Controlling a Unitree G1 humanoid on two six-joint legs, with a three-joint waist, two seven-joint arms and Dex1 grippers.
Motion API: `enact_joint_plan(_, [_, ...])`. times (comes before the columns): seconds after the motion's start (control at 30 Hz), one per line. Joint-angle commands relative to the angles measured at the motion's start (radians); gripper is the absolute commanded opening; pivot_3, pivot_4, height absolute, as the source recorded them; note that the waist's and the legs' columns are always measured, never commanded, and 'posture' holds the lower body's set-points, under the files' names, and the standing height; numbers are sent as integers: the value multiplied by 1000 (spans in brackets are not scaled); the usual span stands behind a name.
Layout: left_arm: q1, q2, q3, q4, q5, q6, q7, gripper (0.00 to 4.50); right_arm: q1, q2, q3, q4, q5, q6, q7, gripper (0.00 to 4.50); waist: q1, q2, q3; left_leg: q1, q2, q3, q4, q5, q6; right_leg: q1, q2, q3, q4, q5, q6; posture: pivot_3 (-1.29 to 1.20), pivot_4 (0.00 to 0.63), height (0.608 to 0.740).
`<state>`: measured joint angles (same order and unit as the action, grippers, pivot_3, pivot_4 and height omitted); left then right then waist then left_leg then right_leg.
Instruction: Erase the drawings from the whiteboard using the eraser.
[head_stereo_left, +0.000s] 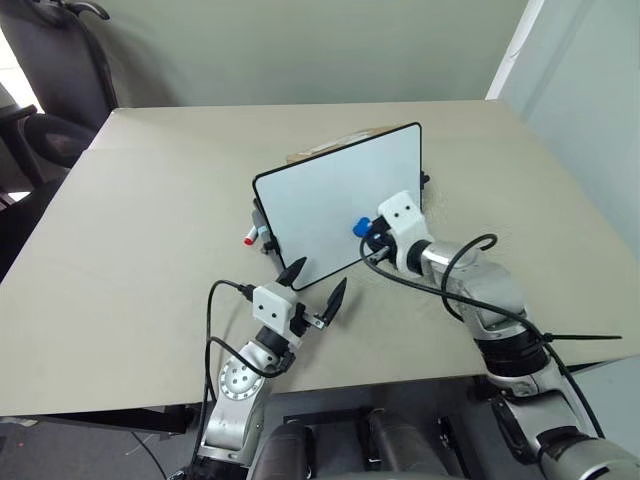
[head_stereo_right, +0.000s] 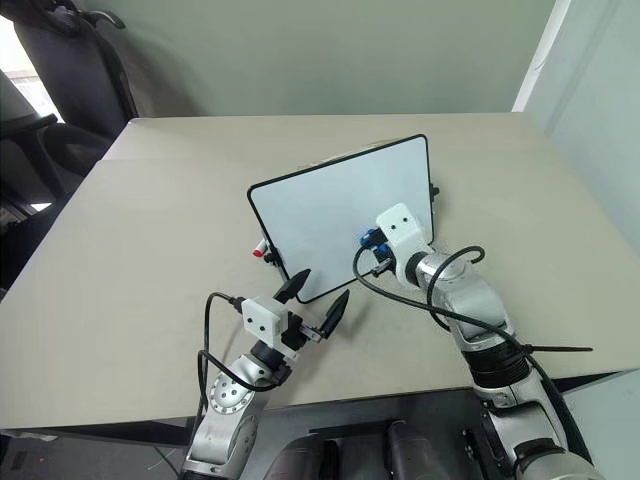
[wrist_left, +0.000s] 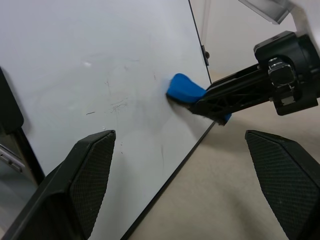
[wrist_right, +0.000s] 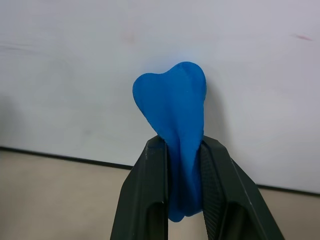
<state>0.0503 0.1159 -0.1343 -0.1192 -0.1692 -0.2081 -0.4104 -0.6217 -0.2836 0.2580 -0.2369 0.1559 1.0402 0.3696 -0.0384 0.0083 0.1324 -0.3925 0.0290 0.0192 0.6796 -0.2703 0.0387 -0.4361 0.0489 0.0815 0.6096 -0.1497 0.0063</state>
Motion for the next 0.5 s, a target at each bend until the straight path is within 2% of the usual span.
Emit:
enact_joint_plan(0.03, [-3,-4,-8,-28,-1,-14,-2,4500,-2,11,31,-56,24,4,33,491,0,0,0,0,0,0,0,0,0,0,0,0,0,0,0,0,150,740])
enact_joint_plan(0.3, [-5,-4,-7,-23,4,-17,-2,4500,3,1,39,-26,18,11,41,491,3,0,0,0,0,0,0,0,0,0,0,0,-1,0,0,0,150,740])
enact_joint_plan(0.5, [-8,0,2,-21,1,-15,1,4500,-15,-36,-54,100,-29,22,-31,491,10,0,0,0,0,0,1,0,0,0,0,0,0,0,0,0,150,740])
